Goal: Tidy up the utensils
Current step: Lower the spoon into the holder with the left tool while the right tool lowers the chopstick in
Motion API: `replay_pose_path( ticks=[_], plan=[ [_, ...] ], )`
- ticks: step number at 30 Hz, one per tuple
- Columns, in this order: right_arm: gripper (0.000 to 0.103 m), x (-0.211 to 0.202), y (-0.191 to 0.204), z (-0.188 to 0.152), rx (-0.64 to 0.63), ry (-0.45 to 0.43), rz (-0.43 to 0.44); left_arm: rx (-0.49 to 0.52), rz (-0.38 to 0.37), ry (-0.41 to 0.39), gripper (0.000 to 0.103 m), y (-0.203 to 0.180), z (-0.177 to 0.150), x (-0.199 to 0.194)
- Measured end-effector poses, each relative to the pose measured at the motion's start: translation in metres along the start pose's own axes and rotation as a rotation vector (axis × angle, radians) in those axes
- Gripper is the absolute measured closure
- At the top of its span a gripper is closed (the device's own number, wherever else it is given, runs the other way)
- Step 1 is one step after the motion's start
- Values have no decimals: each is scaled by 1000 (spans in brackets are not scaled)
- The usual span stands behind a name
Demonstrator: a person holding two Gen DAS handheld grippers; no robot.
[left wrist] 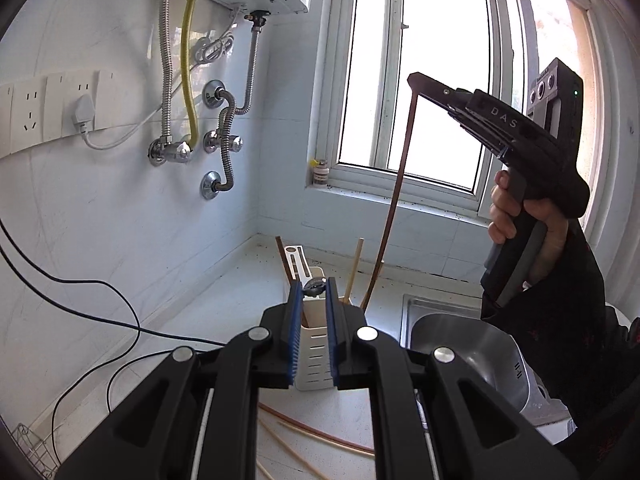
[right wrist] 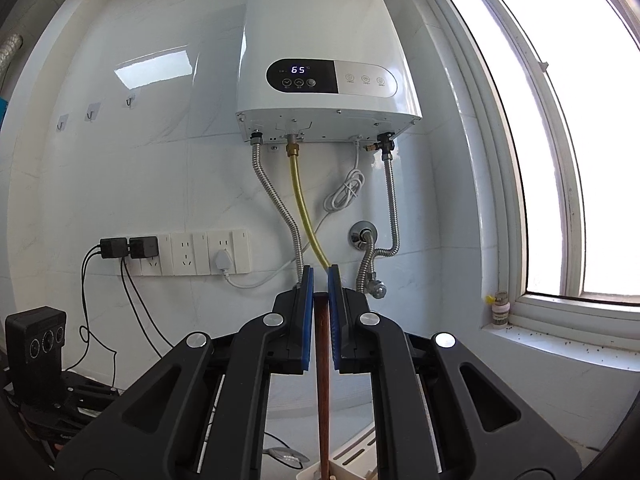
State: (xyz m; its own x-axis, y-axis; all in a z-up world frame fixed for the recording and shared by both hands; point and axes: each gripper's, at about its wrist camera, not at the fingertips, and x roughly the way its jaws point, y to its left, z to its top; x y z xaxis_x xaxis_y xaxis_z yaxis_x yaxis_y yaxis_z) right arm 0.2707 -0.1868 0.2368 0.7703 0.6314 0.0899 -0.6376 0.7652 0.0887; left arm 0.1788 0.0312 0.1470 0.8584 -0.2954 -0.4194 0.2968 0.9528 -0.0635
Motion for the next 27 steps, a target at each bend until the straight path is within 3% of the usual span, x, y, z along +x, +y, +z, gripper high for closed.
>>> replay_pose_path(
  ticks=[6, 11, 27],
  plan=[
    [96, 18, 3, -10, -61, 26, -41, -10, -1, 70, 92, -6, -8, 40],
    [96, 31, 1, -33, -45, 106, -48, -67, 17, 133, 92, 0, -18, 69],
    [96, 46, -17, -93, 90, 354, -60, -106, 40, 187, 91, 6, -25, 110]
  ],
)
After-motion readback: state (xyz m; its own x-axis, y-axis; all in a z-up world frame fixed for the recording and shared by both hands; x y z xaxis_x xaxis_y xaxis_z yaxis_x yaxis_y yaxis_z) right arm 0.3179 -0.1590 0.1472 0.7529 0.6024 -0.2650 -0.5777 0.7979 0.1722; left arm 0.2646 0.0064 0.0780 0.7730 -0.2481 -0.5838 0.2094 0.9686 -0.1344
